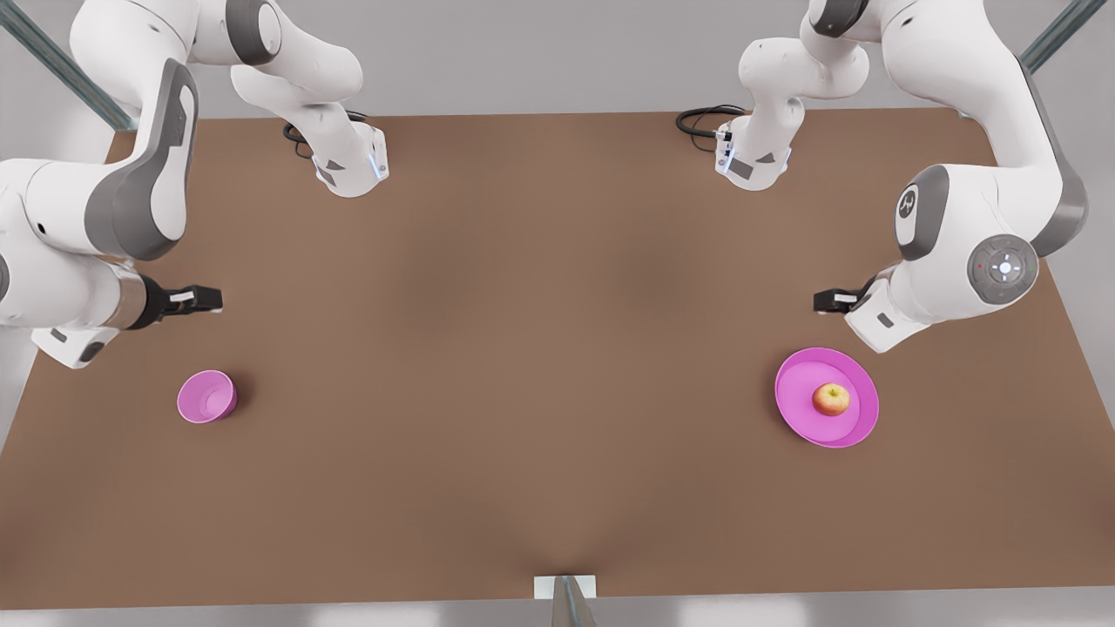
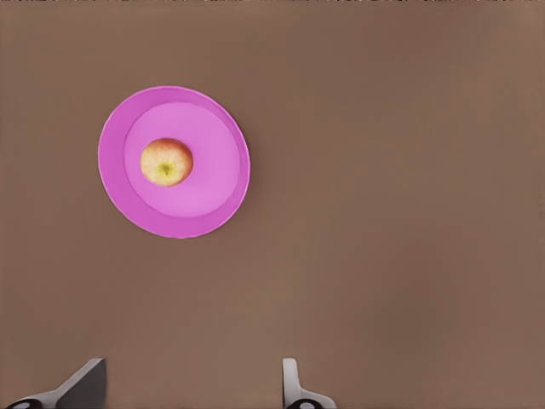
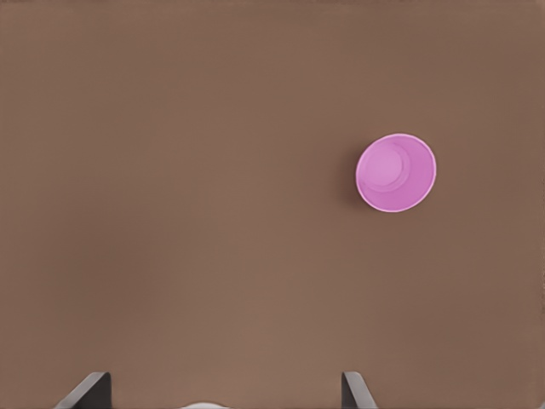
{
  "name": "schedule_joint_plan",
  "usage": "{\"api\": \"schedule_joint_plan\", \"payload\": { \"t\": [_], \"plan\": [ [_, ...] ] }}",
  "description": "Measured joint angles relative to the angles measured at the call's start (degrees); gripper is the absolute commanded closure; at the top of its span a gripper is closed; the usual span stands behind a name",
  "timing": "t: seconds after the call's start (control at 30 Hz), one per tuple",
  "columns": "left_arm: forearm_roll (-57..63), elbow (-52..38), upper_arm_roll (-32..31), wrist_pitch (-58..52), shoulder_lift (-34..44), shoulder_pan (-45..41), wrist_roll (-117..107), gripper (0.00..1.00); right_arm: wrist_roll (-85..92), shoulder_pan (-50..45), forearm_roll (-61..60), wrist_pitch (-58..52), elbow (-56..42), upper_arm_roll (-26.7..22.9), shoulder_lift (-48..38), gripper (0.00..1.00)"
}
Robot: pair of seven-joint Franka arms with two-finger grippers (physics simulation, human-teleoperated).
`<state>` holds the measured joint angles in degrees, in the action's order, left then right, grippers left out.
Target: Use the left arm to pick up the apple from the plate, transfer it to the gripper of the right arm, and then use the right arm to place it into the bowl
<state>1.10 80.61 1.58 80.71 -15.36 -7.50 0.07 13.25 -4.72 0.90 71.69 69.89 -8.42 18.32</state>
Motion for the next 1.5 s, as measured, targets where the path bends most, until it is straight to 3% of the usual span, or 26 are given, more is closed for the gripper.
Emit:
{"api": "schedule_joint_plan", "payload": {
  "t": [0.07,0.2,0.33,0.57,1.5],
  "plan": [
    [0.1,0.0,0.2,0.3,-0.8,0.1,0.3,0.0,-0.3,-0.3,0.3,0.7,0.0,0.1,-0.1,0.0],
    [0.0,4.0,1.0,10.0,-12.9,8.1,2.4,0.0,-0.9,-0.4,0.7,2.0,-0.1,0.1,0.5,0.0],
    [0.0,15.8,1.1,27.7,-14.9,10.2,4.3,0.0,-1.3,-0.4,1.1,3.0,0.2,0.1,0.9,0.0],
    [0.1,21.4,1.1,45.7,-17.9,10.6,6.8,0.0,-1.9,-0.4,1.5,3.7,0.2,0.1,1.5,0.0],
    [-0.2,25.4,1.1,59.0,-21.9,10.7,8.8,0.0,-2.7,-1.1,2.7,4.6,0.3,0.1,3.1,0.0]
  ]
}}
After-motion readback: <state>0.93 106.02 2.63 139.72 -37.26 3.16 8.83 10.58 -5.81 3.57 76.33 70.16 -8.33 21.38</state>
